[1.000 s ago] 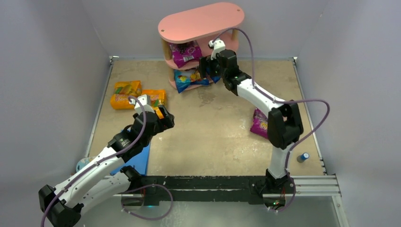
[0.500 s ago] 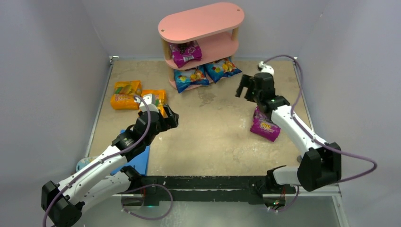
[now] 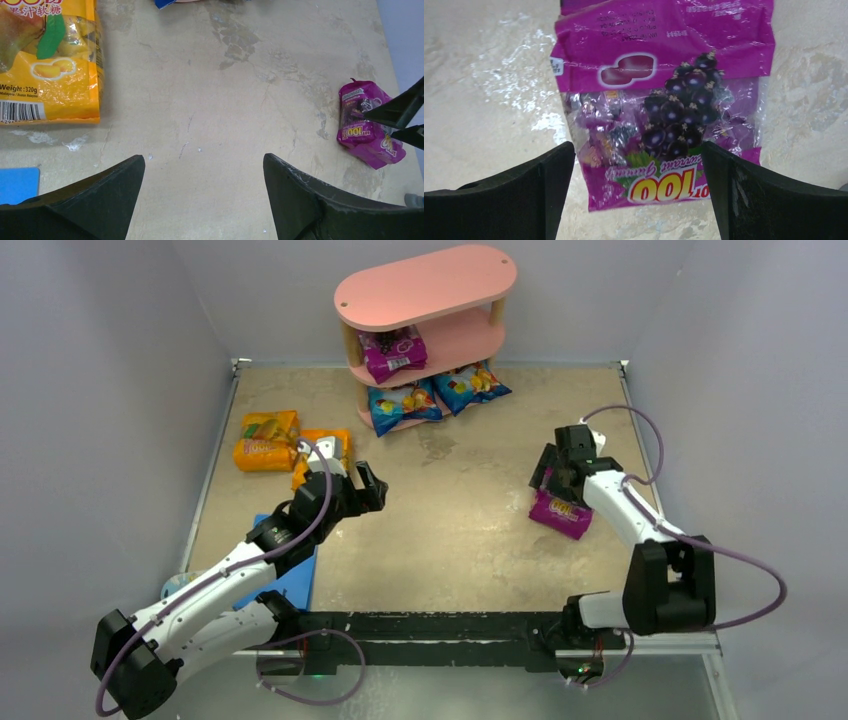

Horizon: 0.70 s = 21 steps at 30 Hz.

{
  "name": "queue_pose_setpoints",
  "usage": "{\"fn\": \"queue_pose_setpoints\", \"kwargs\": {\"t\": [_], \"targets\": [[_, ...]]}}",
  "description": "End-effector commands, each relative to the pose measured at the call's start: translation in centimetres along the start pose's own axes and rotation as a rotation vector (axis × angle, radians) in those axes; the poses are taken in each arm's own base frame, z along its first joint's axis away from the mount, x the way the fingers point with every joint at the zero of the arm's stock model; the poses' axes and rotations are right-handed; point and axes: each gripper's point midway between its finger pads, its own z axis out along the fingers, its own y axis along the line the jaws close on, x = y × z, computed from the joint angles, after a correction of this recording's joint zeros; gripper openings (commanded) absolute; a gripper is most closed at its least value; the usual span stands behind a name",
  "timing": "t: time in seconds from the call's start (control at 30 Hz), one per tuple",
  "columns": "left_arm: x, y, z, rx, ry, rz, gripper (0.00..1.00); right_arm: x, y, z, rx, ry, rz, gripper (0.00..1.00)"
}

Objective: Place and organize the candy bags onto the shelf

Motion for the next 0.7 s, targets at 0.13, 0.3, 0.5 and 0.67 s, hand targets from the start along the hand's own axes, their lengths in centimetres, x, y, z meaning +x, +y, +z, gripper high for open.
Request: {"fn": "queue_pose_setpoints", "kwargs": {"t": [0.13,0.3,0.5,0.67], "targets": [[-0.7,-0.5,-0.2,0.03,-0.03,-0.001,0.86,2.5,-1.3,4.1,0.115,0.083,-0.003,0.94],[-0.7,-0.3,-0.3,0.016,-0.029,0.003,0.86,1.8,-1.3,4.5,0.133,0.051,0.015,0.8],[-0.7,-0.4,-0.1,0.018,-0.029,0.001,0.86,-1.4,-0.8,2.9,0.101,-0.079,0.034,0.39],[-0.6,-1.0,0.1,0.047,-0.02,0.004,0.86,-5.2,3.0,-0.8,-0.159,-0.243,0.015,0.18]]}}
